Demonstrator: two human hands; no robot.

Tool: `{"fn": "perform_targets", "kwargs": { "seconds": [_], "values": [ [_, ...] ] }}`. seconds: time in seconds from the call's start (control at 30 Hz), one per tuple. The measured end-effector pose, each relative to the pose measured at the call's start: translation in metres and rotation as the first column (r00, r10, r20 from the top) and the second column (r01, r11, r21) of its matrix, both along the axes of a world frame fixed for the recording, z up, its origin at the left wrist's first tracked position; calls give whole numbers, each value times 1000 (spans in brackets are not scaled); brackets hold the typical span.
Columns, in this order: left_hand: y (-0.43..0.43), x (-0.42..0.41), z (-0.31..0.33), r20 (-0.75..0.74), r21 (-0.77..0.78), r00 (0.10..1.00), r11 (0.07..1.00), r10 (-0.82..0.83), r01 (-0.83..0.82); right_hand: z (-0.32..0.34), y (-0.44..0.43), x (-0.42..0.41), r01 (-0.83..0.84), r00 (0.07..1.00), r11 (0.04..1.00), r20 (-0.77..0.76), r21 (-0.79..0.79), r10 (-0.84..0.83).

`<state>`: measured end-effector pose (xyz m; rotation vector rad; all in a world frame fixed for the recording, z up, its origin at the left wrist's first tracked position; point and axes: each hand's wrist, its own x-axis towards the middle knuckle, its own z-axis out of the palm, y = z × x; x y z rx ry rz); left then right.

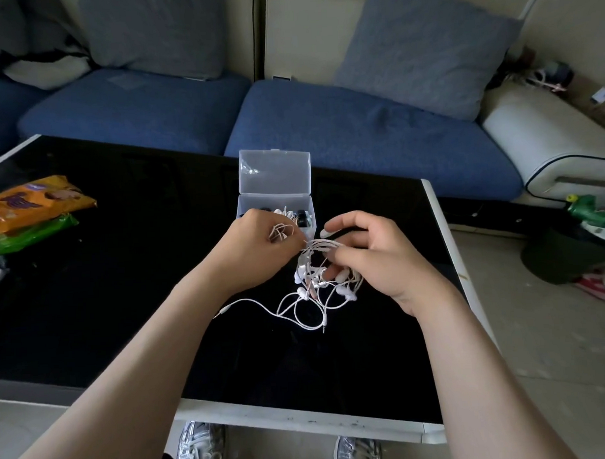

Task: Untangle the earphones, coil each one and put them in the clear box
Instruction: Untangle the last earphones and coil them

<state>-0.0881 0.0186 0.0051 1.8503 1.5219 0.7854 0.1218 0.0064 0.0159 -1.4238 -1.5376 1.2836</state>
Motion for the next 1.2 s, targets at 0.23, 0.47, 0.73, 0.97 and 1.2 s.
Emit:
{"fn": "perform_targets", "kwargs": {
  "seconds": [0.23,0.47,0.73,0.97,1.2],
  "values": [
    [-4,1,7,149,-265,989,963,-8,48,2,-3,-3,87,996,994,-5,59,-87],
    [-5,4,10,214,-324,975,938,-54,123,0,-1,-4,103,986,969,108,224,-130],
    [0,3,7,330,-323,940,946,86,27,-6,5,-3,60,949,922,266,382,-172],
    [0,6,6,346,-301,932,954,110,-1,-2,-1,-8,-33,936,966,346,258,-60],
    [-1,5,5,392,-336,919,938,52,90,-2,-1,-11,-98,972,979,230,181,55]
  ]
}}
